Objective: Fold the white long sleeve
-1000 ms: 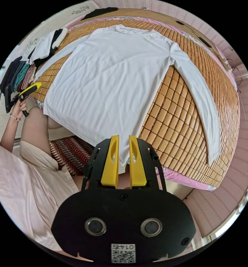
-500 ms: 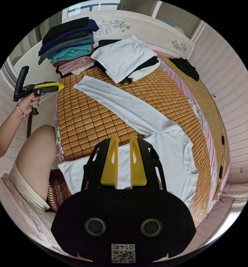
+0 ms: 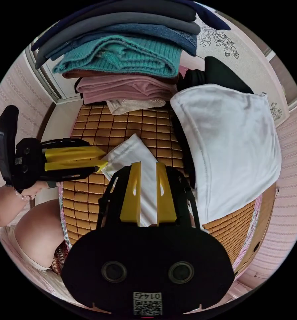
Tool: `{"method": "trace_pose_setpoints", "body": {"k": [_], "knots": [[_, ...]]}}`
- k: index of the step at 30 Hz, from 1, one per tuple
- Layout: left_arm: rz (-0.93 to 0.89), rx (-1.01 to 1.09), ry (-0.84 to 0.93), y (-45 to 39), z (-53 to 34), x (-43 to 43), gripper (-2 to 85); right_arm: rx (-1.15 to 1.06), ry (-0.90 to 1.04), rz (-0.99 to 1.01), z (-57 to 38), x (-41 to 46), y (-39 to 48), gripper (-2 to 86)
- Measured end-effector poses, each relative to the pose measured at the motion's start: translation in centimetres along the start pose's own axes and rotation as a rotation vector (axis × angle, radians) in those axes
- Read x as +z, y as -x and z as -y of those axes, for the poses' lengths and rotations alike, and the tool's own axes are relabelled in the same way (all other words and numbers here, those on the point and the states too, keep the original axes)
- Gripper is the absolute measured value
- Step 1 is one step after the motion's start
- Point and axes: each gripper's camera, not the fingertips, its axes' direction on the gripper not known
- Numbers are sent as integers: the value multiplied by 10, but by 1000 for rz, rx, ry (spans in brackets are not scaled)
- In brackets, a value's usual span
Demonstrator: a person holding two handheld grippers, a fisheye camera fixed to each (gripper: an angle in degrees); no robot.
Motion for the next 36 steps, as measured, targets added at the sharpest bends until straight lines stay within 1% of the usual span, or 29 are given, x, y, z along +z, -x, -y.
{"method": "trace_pose_setpoints", "body": {"k": [2,4,6,9,10,13,15,16,17,18,19,20,23,24,25,27,28,30,31,33,35,36], "knots": [[-17,-4,0,1,0,1,63,20,46,-36,4,14,0,77],[-39,-3,2,1,0,2,56,41,29,-6,0,17,-5,68],[-45,22,-11,-6,0,1,30,48,37,48,-8,16,-5,20],[11,68,-26,-23,-1,-6,-3,9,33,40,-27,6,3,-2],[13,77,-40,-27,-2,-10,-5,12,15,38,-35,1,3,-4],[-54,145,-126,-55,-3,-36,-9,116,-148,81,-90,-48,-14,-7],[-152,251,-190,-98,-2,-61,-10,229,-288,89,-158,-99,-37,-8],[-180,281,-211,-112,-2,-67,-10,255,-318,82,-178,-112,-43,-8],[-246,344,-255,-142,-1,-80,-10,306,-366,64,-218,-139,-54,-8],[-319,392,-296,-174,1,-93,-10,359,-408,33,-261,-166,-63,-8],[-358,417,-316,-191,2,-99,-10,386,-431,13,-283,-181,-66,-8],[-445,472,-357,-227,2,-112,-10,448,-480,-35,-330,-211,-70,-8],[-632,656,-424,-320,-9,-145,-10,603,-596,-149,-451,-285,-61,-6],[-709,736,-409,-355,-19,-154,-10,657,-621,-186,-498,-308,-48,-5],[-746,768,-395,-372,-25,-157,-10,686,-623,-202,-520,-317,-40,-4],[-883,874,-291,-430,-59,-155,-10,811,-582,-225,-604,-332,-3,-3],[-900,907,-262,-444,-70,-151,-10,847,-565,-224,-623,-329,6,-2],[-898,1003,-122,-491,-120,-119,-10,997,-458,-169,-694,-293,43,-2],[-896,1019,-71,-501,-133,-107,-10,1034,-424,-152,-709,-279,51,-2],[-864,1091,142,-538,-180,-59,-9,1174,-278,-88,-765,-218,81,-4],[-810,1149,221,-559,-212,-35,-9,1281,-182,-58,-798,-185,100,-6],[-790,1209,246,-572,-232,-26,-8,1334,-171,-35,-817,-175,110,-6]]}}
